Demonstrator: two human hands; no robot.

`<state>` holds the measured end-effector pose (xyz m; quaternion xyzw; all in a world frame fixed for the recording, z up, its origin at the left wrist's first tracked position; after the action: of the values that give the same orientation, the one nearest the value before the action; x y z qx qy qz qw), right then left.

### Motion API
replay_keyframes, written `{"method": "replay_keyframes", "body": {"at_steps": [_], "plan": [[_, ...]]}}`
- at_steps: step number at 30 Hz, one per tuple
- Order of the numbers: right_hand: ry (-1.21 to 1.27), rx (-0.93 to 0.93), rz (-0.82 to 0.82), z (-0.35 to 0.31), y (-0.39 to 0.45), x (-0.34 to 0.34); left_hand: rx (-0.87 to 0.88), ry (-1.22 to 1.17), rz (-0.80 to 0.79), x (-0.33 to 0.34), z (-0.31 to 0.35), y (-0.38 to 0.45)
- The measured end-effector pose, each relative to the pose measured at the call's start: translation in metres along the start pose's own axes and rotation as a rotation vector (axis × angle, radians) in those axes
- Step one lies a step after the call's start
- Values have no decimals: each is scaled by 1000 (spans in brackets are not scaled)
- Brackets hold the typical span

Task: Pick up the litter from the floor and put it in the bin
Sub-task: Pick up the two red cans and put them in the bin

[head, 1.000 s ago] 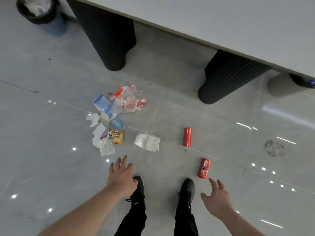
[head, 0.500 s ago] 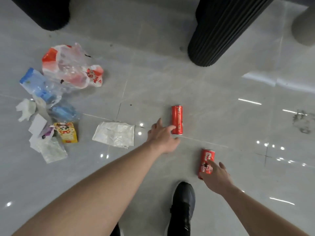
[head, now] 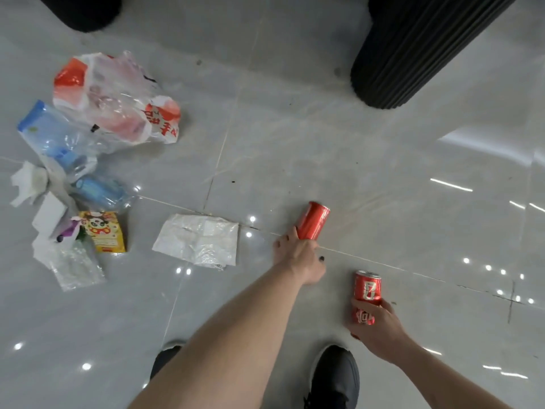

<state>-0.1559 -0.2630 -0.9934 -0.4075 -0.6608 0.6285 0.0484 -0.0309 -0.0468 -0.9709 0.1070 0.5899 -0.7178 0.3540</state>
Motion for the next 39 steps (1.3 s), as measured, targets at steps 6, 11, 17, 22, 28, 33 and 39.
{"method": "replay_keyframes", "body": {"at_steps": [6, 11, 17, 22, 28, 33, 39], "plan": [[-55, -94, 38, -87, 11, 16, -127, 194, 99, -6, -116, -39], [-181, -173, 247, -141, 22, 17, 34, 172, 331, -26, -167, -54], [-88, -111, 281, -156, 22, 27, -74, -45, 503, -53, -219, -54], [-78, -124, 279, -168, 13, 21, -138, -64, 178, -42, -240, -31], [-57, -126, 267, -199, -37, 0, -202, -159, 174, -55, -230, -66], [-63, -173, 239, -238, -135, -31, -195, -281, 261, -99, -217, -178], [-138, -283, 115, -312, -314, -70, -307, -487, 350, -200, -209, -376]]}}
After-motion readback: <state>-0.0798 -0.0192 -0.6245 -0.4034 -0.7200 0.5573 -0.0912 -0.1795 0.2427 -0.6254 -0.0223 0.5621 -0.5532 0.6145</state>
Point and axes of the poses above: each hand's wrist, its own y-axis towards the middle knuckle, its own x-axis out of the palm, z = x × y, the point moved 7 cm from there along y, towards the middle knuckle
